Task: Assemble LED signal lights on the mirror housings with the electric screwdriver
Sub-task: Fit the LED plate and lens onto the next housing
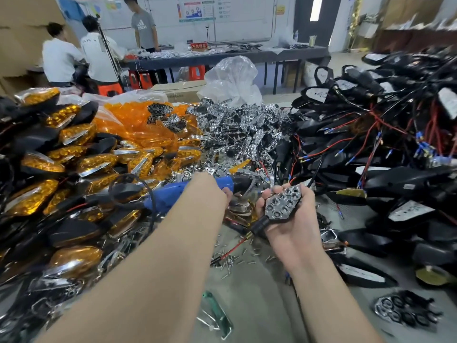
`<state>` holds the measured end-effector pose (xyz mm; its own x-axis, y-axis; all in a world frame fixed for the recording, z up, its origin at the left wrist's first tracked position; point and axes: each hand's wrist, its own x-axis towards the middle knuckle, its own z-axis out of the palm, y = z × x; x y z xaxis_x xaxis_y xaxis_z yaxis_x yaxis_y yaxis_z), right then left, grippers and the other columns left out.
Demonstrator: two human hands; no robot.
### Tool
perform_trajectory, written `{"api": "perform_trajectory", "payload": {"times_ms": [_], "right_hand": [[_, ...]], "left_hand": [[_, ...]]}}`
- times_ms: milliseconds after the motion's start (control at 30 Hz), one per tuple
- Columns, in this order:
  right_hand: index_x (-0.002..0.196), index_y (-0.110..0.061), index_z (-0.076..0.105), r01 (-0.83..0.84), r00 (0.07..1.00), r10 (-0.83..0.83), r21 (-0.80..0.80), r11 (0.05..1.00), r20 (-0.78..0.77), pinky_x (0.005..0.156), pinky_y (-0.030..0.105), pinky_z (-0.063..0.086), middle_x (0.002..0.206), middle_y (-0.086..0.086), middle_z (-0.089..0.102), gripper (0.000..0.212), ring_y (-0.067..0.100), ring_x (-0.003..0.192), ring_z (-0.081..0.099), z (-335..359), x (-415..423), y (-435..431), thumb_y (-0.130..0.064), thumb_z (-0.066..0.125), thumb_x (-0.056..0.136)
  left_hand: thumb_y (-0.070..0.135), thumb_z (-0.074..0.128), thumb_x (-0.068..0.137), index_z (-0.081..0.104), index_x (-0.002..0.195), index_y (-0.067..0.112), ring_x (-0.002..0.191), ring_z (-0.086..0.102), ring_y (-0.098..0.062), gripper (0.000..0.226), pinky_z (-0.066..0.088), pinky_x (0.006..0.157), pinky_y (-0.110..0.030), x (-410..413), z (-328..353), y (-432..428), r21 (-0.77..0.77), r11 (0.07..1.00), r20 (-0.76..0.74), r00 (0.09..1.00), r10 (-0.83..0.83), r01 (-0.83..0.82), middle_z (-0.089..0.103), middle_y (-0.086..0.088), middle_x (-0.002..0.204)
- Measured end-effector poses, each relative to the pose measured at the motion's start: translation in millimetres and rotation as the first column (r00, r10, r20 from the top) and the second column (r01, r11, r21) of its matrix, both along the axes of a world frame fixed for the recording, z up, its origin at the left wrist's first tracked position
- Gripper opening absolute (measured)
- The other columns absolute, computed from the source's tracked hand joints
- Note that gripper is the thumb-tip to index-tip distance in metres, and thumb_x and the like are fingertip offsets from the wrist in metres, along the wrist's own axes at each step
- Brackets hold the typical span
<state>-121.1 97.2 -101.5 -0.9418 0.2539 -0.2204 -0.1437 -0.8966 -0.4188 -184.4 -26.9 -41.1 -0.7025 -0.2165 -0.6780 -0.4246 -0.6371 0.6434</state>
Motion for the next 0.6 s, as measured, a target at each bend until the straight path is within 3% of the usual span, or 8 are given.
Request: {"api": "perform_trajectory", "payload": {"times_ms": [67,200,267,333,433,600], "right_hand": [[0.084,-0.018,0.056,0.019,1.000,-0.019,-0.010,1.000,-0.005,0.056,0.031,0.057,0.072,0.000,0.062,0.029,0.018,0.061,0.064,0.0,-0.8,1.3,-0.037,0.047,0.104],[0.079,-0.020,0.054,0.064,0.997,-0.065,-0.023,0.998,-0.036,0.056,0.027,0.054,0.070,-0.002,0.058,0.031,0.016,0.058,0.058,-0.9,-3.3,3.3,-0.036,0.044,0.104],[0.078,-0.020,0.053,0.073,0.996,-0.075,-0.038,0.997,-0.039,0.054,0.027,0.052,0.070,-0.001,0.056,0.030,0.016,0.056,0.056,-1.0,-5.0,3.9,-0.035,0.044,0.103],[0.078,-0.020,0.053,0.079,0.996,-0.081,-0.042,0.996,-0.027,0.052,0.027,0.051,0.070,-0.001,0.056,0.028,0.016,0.056,0.055,-1.7,-6.8,4.8,-0.034,0.046,0.101],[0.079,-0.021,0.053,0.084,0.996,-0.085,-0.031,0.996,-0.031,0.052,0.027,0.050,0.071,-0.002,0.055,0.024,0.016,0.056,0.055,-2.5,-7.8,4.8,-0.033,0.047,0.100],[0.078,-0.021,0.053,0.124,0.992,-0.123,0.022,0.992,-0.029,0.052,0.027,0.050,0.069,-0.001,0.055,0.027,0.016,0.056,0.055,-3.6,-8.1,2.0,-0.033,0.046,0.101]], "left_hand": [[0.032,0.050,0.102,0.043,0.087,0.011,0.069,0.062,-0.024,0.026,0.048,0.038,-0.021,-5.6,-7.0,4.5,-0.129,0.991,-0.038,0.998,-0.046,0.041,0.063,-0.010,0.097],[0.039,0.055,0.096,0.051,0.086,0.019,0.051,0.063,-0.014,0.022,0.041,0.044,-0.023,-2.1,-9.4,-10.4,-0.281,0.960,-0.188,0.981,-0.051,-0.004,0.071,-0.003,0.068],[0.044,0.053,0.094,0.055,0.089,0.022,0.053,0.061,-0.012,0.023,0.044,0.051,-0.023,1.3,-6.4,-25.8,-0.334,0.942,-0.325,0.943,-0.077,-0.038,0.070,0.000,0.066],[0.048,0.053,0.093,0.054,0.093,0.024,0.064,0.062,-0.013,0.024,0.053,0.064,-0.027,5.9,-0.1,-40.0,-0.227,0.972,-0.479,0.875,-0.063,-0.054,0.065,0.002,0.074],[0.048,0.057,0.093,0.054,0.100,0.017,0.085,0.072,-0.020,0.032,0.059,0.082,-0.042,15.3,8.7,-50.8,0.184,0.983,-0.646,0.755,0.116,0.006,0.064,-0.003,0.087],[0.043,0.057,0.098,0.059,0.102,0.014,0.072,0.063,-0.013,0.029,0.055,0.073,-0.028,25.1,-9.4,-43.9,0.228,0.973,-0.724,0.673,0.154,0.023,0.066,0.003,0.085]]}}
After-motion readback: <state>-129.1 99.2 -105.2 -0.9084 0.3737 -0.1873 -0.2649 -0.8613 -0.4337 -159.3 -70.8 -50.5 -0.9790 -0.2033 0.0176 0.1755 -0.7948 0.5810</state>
